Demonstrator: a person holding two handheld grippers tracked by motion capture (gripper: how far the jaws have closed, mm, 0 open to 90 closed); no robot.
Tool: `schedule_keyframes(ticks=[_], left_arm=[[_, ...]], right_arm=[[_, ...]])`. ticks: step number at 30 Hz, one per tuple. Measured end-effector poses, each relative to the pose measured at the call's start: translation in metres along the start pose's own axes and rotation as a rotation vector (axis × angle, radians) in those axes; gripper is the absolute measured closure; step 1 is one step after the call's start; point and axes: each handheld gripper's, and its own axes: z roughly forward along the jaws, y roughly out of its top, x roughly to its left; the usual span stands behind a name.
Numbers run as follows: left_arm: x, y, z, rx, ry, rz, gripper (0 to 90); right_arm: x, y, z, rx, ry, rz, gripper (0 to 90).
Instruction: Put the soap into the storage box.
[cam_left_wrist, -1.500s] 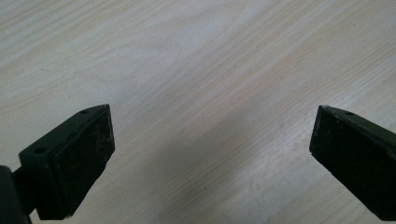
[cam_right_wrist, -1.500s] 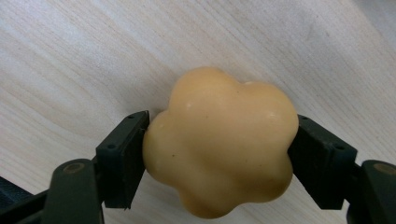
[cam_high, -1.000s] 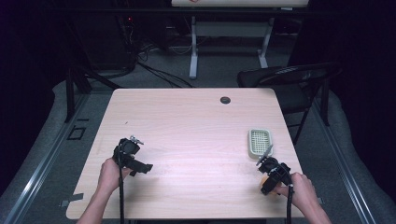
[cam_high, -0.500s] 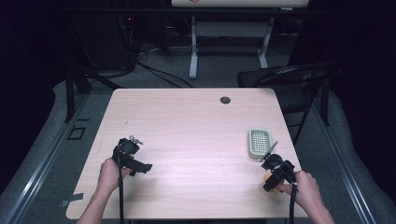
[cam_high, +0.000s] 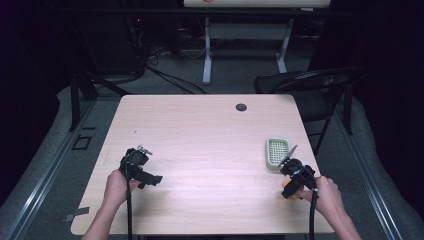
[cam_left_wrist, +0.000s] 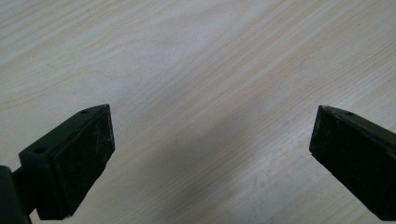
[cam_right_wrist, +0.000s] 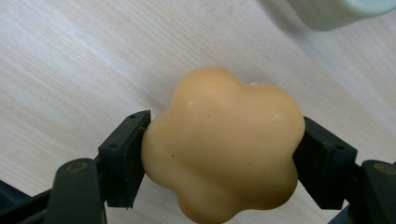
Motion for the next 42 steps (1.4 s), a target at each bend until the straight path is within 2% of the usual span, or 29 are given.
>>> schedule_keyframes(ticks=[1,3,8,10,13,21,22,23,24,25,26,27,28,29,30,31,33,34,35,36,41,42], left_arm=[[0.000,0.000,0.000,-0.002,0.000,-0.001,0.1],[0.000,0.000,0.000,-0.002,0.001,-0.002,0.1],[0.000,0.001,0.000,-0.003,0.001,0.002,0.1],[0.000,0.001,0.000,-0.006,0.002,0.003,0.1],[-0.001,0.001,0.000,-0.014,0.001,0.005,0.1],[-0.001,0.001,0.000,-0.010,-0.003,0.010,0.1],[0.000,0.001,0.000,-0.010,-0.003,0.010,0.1],[-0.001,0.001,-0.001,-0.010,-0.003,0.010,0.1],[-0.001,0.001,0.000,-0.011,-0.003,0.010,0.1],[-0.001,0.001,0.000,-0.011,-0.003,0.011,0.1],[-0.001,0.001,0.000,-0.011,-0.003,0.011,0.1],[-0.001,0.001,0.000,-0.012,-0.002,0.011,0.1],[-0.001,0.001,-0.001,-0.012,-0.002,0.011,0.1],[-0.001,0.000,-0.001,-0.012,-0.002,0.010,0.1],[-0.001,0.000,-0.001,-0.012,-0.002,0.009,0.1],[-0.001,0.000,-0.001,-0.013,-0.002,0.010,0.1],[-0.001,0.001,0.000,-0.010,-0.003,0.012,0.1],[-0.001,0.001,0.000,-0.008,-0.004,0.011,0.1],[-0.001,0.001,0.000,-0.008,-0.005,0.012,0.1],[-0.001,0.001,0.000,-0.008,-0.005,0.012,0.1],[-0.001,0.001,0.000,-0.009,-0.003,0.011,0.1],[-0.001,0.001,0.000,-0.007,-0.004,0.012,0.1]], right_arm=[[0.000,0.000,0.001,-0.028,0.004,0.021,26.6],[-0.002,0.002,-0.002,-0.009,-0.002,0.007,26.6],[-0.005,0.004,-0.005,-0.014,0.003,0.012,26.6],[-0.006,0.004,-0.005,-0.034,-0.004,0.015,26.6],[-0.008,0.006,-0.008,-0.019,-0.002,0.014,26.6],[-0.009,0.013,-0.014,-0.049,-0.007,0.017,26.7],[-0.009,0.015,-0.017,-0.039,-0.006,0.011,26.6],[-0.010,0.016,-0.018,-0.045,-0.006,0.005,26.7],[-0.009,0.017,-0.017,-0.078,-0.005,0.030,26.6],[-0.009,0.017,-0.017,-0.078,-0.005,0.030,26.6],[-0.011,0.019,-0.021,-0.036,-0.011,-0.004,26.7],[-0.011,0.020,-0.021,-0.060,-0.007,0.020,26.6],[-0.011,0.021,-0.021,-0.061,-0.012,0.013,26.7],[-0.010,0.022,-0.020,-0.091,-0.002,0.040,26.7],[-0.012,0.024,-0.023,-0.063,-0.009,0.019,26.7],[-0.012,0.025,-0.022,-0.093,0.001,0.036,26.7],[-0.014,0.029,-0.024,-0.075,-0.011,0.016,26.7],[-0.014,0.031,-0.024,-0.096,-0.004,0.040,26.6],[-0.014,0.031,-0.024,-0.096,-0.004,0.040,26.6],[-0.016,0.034,-0.028,-0.055,-0.010,0.003,26.7],[-0.019,0.043,-0.028,-0.077,-0.006,0.032,26.7],[-0.020,0.046,-0.027,-0.101,0.001,0.050,26.7]])
